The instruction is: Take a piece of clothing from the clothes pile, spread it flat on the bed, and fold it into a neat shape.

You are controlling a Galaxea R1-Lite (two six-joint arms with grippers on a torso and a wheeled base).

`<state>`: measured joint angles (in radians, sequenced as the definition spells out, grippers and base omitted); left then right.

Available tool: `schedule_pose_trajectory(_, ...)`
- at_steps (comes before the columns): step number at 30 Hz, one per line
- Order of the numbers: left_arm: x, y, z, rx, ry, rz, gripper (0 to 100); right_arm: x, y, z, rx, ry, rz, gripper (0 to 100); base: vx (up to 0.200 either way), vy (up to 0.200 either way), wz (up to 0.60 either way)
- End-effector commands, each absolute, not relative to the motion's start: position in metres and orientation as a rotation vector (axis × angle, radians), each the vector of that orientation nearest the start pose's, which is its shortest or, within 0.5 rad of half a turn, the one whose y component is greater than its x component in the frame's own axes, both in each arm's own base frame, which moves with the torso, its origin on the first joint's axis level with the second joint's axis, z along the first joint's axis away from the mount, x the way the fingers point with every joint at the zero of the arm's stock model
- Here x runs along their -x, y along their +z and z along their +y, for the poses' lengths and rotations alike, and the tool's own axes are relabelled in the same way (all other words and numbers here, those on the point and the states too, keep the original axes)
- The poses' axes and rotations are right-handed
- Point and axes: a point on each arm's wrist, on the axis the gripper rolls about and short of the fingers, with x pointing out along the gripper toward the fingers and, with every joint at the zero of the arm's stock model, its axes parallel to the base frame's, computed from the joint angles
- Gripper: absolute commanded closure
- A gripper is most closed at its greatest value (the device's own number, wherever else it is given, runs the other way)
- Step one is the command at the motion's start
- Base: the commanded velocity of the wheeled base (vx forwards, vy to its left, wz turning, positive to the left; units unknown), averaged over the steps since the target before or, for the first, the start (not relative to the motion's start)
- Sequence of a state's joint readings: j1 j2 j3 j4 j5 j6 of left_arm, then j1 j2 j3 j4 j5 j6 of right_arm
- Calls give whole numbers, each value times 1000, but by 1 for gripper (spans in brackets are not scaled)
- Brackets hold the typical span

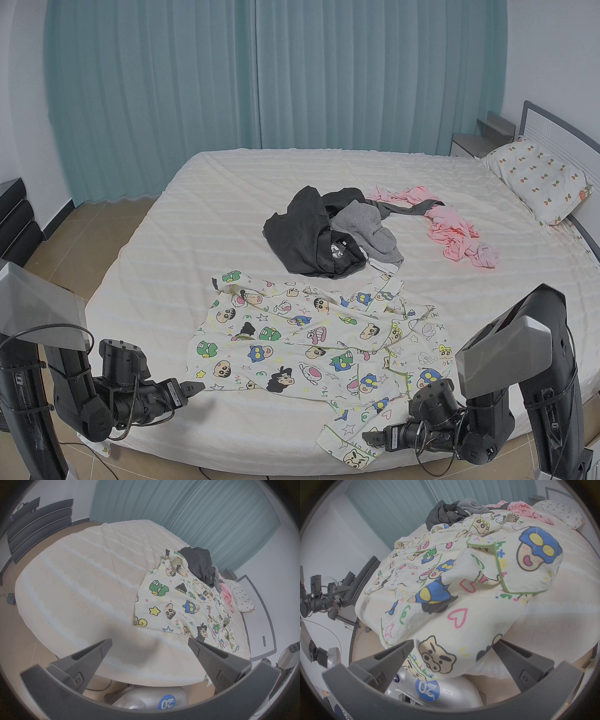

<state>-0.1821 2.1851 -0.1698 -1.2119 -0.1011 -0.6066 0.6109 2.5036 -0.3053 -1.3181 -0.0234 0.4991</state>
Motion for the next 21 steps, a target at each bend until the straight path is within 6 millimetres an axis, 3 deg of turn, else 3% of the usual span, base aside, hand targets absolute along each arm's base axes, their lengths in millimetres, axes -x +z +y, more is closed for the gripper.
schedule_pose_trajectory(1, -233, -19, -45, 537, -12, 861, 0, -229, -79, 159, -200, 333, 902, 100, 0, 0, 0)
schedule_pose_trajectory(12, -229, -20, -44, 531, -5, 874, 0, -224, -76, 149, -192, 281, 907, 100, 0, 0, 0)
schedule_pose_trajectory(18, -228, -20, -44, 522, 7, 872, 0, -214, -63, 136, -205, 268, 920, 100, 0, 0, 0)
schedule_pose_trajectory(21, -228, -21, -44, 515, 15, 870, 0, -206, -50, 120, -237, 269, 930, 100, 0, 0, 0)
